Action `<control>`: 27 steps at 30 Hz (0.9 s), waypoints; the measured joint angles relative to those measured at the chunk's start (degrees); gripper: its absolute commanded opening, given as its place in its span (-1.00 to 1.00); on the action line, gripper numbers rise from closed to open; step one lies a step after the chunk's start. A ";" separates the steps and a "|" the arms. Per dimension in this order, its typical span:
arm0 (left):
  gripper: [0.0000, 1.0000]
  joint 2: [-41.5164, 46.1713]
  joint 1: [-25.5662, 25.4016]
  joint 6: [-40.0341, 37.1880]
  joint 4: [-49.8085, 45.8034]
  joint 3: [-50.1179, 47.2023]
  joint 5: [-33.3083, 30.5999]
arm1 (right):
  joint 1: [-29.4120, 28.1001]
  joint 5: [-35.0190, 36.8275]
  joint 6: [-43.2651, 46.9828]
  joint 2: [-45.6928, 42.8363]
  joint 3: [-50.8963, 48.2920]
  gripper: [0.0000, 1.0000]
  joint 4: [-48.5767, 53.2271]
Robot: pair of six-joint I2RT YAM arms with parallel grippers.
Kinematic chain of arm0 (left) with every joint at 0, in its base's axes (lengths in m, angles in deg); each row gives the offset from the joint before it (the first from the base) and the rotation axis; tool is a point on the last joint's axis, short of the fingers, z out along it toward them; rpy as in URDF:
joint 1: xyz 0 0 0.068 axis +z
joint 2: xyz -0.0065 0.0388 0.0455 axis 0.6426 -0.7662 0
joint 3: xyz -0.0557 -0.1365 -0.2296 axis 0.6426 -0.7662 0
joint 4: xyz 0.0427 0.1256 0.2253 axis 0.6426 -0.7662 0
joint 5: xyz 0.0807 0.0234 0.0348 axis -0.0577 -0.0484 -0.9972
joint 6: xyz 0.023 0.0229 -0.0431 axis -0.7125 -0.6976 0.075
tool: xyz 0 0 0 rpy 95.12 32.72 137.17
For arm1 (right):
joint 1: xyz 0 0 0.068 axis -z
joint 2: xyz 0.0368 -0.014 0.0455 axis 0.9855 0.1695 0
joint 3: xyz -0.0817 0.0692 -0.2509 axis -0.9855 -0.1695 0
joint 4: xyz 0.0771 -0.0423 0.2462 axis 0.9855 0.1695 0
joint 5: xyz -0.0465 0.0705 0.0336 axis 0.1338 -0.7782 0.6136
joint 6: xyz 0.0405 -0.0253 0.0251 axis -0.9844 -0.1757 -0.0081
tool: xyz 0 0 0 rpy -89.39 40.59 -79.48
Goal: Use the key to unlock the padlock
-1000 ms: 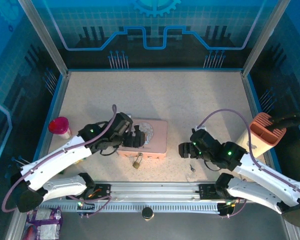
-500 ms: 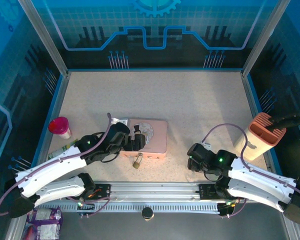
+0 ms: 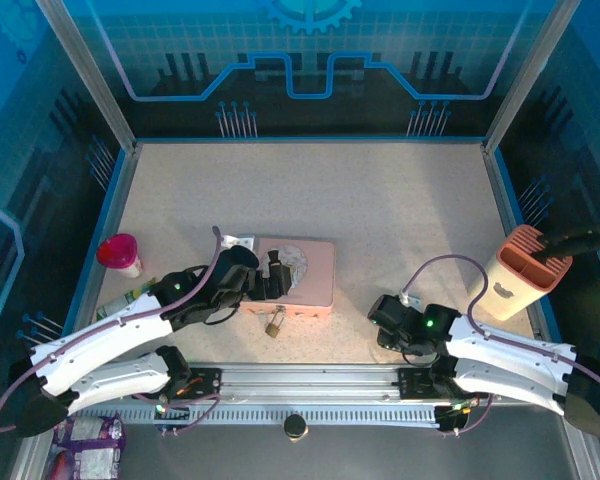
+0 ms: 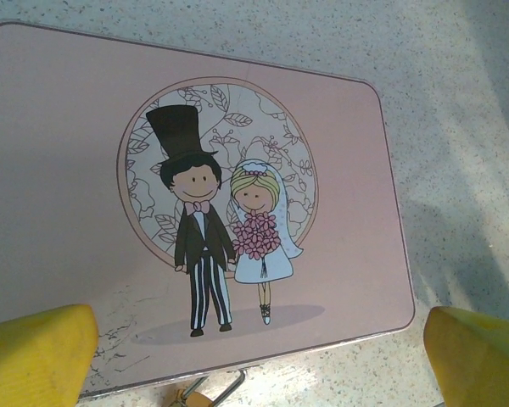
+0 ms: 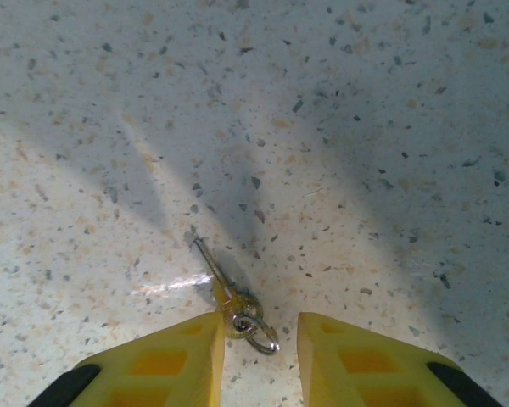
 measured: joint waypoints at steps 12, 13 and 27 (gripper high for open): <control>0.99 -2.84 0.00 -0.07 0.17 0.02 -0.39 | -1.14 0.07 -1.90 4.39 -0.70 -0.55 -3.15; 0.98 -3.26 0.00 -0.20 0.20 0.02 -0.39 | -1.29 0.28 -2.10 4.39 -0.70 -0.58 -3.10; 0.98 -3.87 0.00 -0.68 0.42 0.22 -1.07 | -2.14 1.36 -2.89 3.21 -1.18 -0.95 -6.21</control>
